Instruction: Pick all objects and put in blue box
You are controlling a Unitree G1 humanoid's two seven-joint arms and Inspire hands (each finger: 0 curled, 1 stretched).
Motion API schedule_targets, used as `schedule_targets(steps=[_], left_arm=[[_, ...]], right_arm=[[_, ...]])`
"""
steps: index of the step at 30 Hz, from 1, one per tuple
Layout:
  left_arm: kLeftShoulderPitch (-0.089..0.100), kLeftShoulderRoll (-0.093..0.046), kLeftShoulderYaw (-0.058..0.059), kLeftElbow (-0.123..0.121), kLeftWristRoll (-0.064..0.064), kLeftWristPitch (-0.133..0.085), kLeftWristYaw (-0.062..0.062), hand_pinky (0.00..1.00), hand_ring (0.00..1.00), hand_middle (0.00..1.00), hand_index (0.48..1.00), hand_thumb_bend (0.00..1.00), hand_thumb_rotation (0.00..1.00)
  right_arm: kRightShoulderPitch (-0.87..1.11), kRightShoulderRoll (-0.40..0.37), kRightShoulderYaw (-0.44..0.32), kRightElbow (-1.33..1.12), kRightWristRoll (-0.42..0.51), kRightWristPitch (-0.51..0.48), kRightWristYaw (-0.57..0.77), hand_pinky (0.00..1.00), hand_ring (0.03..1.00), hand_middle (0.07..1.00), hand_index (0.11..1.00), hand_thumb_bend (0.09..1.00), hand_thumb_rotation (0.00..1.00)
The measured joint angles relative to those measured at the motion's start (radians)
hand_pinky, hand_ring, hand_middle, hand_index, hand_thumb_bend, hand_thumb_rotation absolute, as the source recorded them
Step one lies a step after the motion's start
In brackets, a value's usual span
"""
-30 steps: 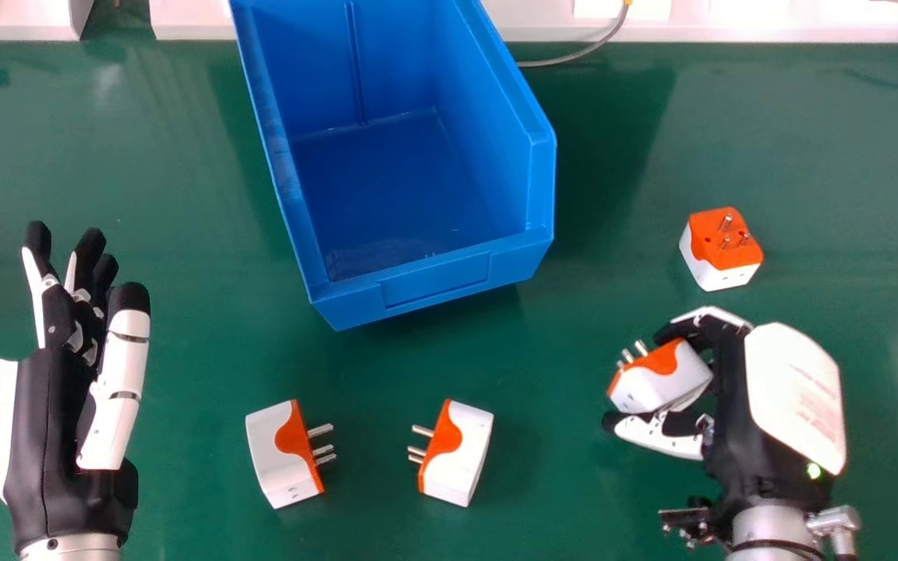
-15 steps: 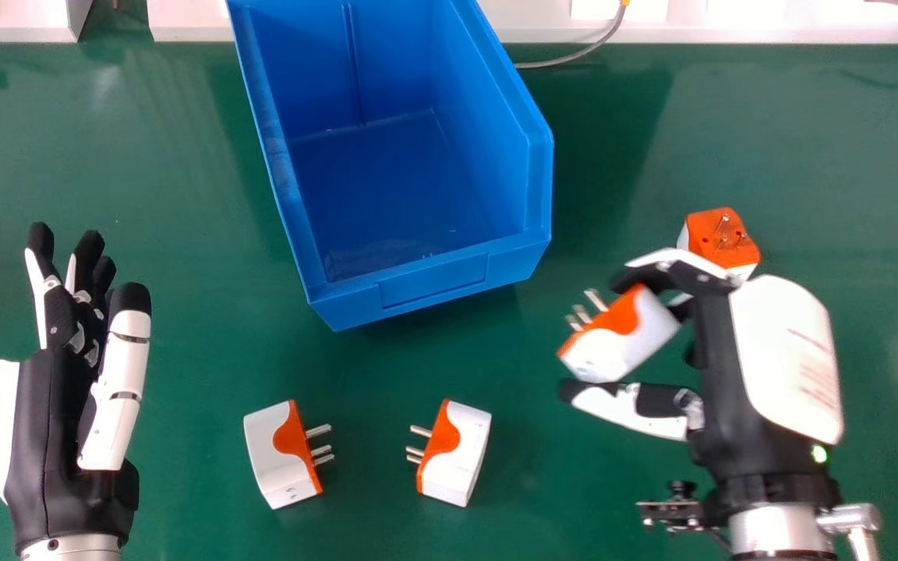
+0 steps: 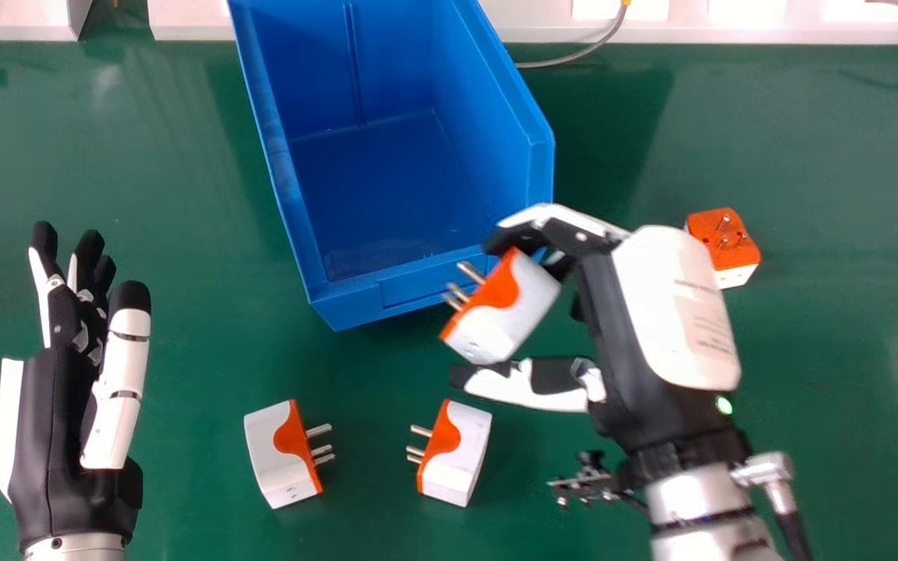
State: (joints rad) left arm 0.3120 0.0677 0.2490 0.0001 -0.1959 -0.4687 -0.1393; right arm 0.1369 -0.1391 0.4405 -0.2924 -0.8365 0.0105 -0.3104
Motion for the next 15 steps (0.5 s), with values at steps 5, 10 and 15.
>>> schedule_targets(steps=[5, 10, 15], left_arm=[[0.002, 0.0, 0.0, 0.0, 0.001, 0.0, -0.002, 1.0, 1.0, 1.0, 0.994, 0.37, 0.72], [0.009, 0.0, 0.002, -0.001, 0.002, -0.001, 0.0, 1.0, 0.99, 0.99, 0.976, 0.35, 0.71], [0.01, -0.003, 0.002, -0.002, 0.002, 0.0, 0.008, 1.0, 0.98, 0.98, 0.964, 0.37, 0.68]], right_arm=[[-0.103, 0.012, 0.006, 0.055, -0.001, -0.001, 0.047, 0.28, 0.404, 0.506, 0.566, 0.484, 0.0], [-0.224, 0.016, 0.007, 0.108, -0.007, 0.001, 0.087, 0.27, 0.398, 0.496, 0.562, 0.484, 0.0], [-0.373, 0.021, 0.004, 0.196, -0.044, 0.012, 0.098, 0.27, 0.4, 0.507, 0.549, 0.485, 0.0]])
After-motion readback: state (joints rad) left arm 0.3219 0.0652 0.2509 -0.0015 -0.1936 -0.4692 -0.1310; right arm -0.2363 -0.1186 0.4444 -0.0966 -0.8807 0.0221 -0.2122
